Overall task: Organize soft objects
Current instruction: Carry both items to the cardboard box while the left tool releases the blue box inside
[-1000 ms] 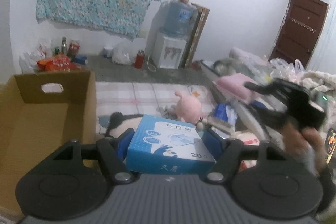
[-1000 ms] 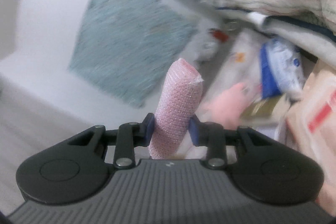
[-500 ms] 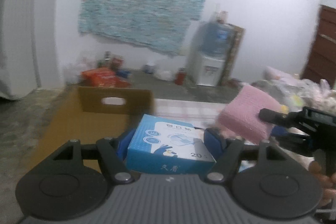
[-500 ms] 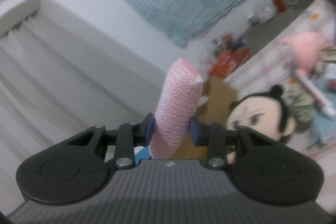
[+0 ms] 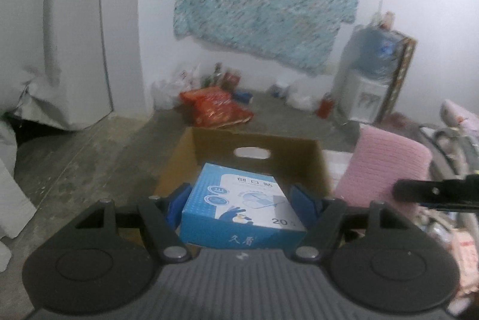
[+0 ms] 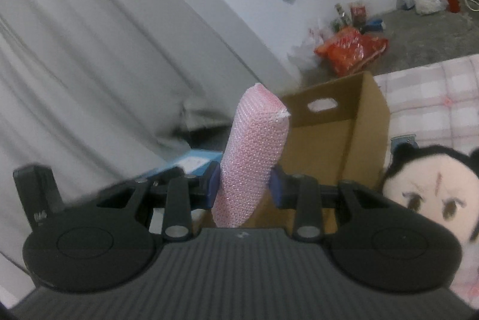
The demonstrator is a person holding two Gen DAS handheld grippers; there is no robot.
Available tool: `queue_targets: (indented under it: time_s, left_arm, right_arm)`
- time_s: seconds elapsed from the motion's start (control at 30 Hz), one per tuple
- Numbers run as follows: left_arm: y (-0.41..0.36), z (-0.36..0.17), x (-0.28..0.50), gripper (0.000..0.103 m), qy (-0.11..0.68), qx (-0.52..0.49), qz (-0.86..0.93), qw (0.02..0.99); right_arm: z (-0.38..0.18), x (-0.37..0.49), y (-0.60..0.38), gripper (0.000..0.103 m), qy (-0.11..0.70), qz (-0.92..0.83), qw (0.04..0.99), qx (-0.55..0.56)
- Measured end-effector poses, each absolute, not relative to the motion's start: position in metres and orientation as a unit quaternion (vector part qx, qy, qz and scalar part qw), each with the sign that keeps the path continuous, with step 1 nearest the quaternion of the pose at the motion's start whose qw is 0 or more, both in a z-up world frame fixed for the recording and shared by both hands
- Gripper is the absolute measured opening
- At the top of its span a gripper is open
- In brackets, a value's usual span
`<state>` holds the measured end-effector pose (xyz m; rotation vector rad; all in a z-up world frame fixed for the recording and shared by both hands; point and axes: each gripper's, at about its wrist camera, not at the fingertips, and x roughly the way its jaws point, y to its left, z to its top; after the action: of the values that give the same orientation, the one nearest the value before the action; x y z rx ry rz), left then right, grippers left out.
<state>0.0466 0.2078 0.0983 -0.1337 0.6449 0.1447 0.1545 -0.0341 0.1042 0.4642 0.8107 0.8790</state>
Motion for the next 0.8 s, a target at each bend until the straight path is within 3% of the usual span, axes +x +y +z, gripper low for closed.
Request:
queue_targets:
  time_s: [0.43,0.8]
  left_arm:
    - [0.255,0.039,0.187,0.073,0.413,0.000,0.106,0.905]
    - [0.242,-0.002,0.263,0.074,0.429,0.028,0.110,0.896]
  right_arm:
    - [0.060,0.280,0.104,0.033,0.546,0.385,0.733,0.125]
    - [0.020,0.324,0.122,0.034,0.568,0.361,0.733,0.100]
